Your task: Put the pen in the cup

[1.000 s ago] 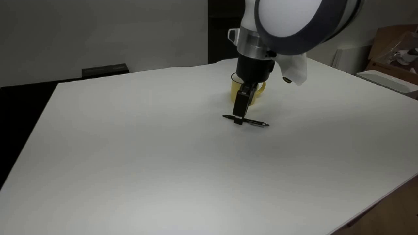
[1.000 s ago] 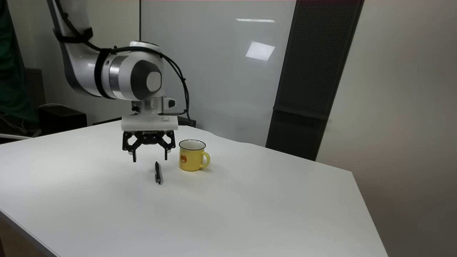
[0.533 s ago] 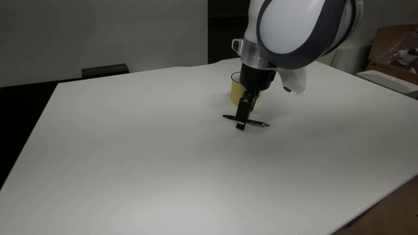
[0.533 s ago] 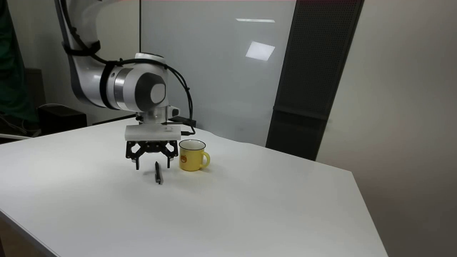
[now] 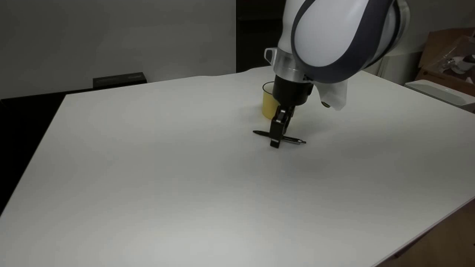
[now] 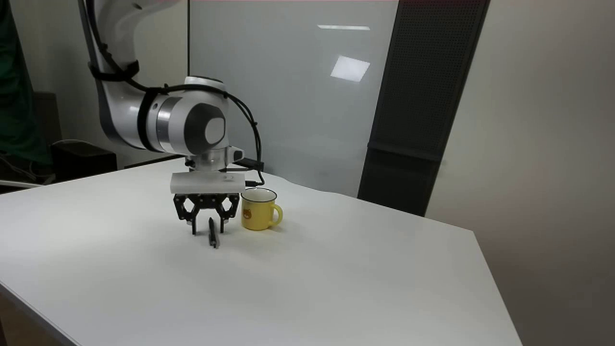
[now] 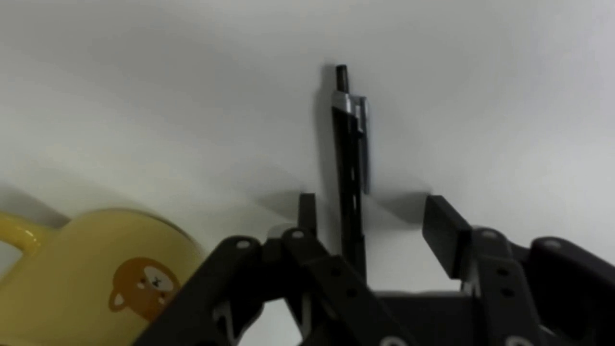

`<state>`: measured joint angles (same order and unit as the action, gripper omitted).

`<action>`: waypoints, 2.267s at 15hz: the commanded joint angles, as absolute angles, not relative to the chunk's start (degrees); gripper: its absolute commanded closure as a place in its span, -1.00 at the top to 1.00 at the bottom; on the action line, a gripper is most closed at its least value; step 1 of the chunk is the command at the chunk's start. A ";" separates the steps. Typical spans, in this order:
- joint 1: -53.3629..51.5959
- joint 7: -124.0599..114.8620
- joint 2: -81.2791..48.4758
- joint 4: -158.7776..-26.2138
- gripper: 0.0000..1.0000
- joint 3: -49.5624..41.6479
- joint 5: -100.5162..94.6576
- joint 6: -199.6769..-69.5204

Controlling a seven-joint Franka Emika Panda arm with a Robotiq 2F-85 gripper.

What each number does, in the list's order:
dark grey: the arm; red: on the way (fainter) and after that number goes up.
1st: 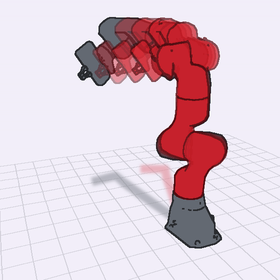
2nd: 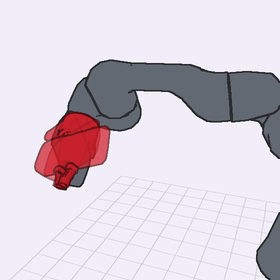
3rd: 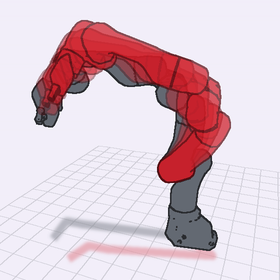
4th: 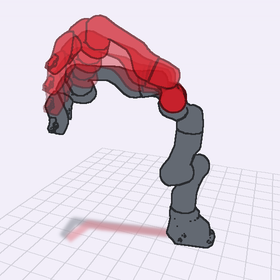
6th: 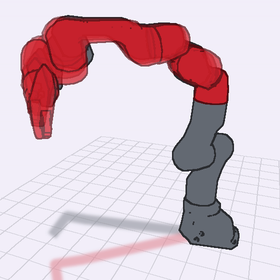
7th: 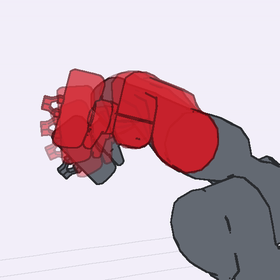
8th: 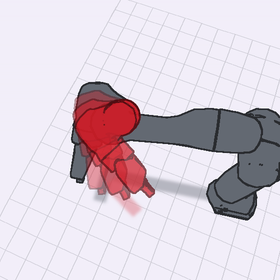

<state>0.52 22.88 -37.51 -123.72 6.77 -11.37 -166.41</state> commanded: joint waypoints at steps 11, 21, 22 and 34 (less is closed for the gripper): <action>0.11 21.62 -35.01 -123.85 -0.94 6.26 -12.48 -165.18; -6.35 12.65 -16.38 -121.99 -0.94 1.13 -15.26 -137.83; -6.51 11.48 -14.80 -120.67 -0.94 1.10 -15.64 -133.00; -3.34 8.72 -25.99 -96.76 -0.94 1.69 -10.37 -101.17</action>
<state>-3.81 10.99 -19.36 -104.93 1.62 -12.31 -106.41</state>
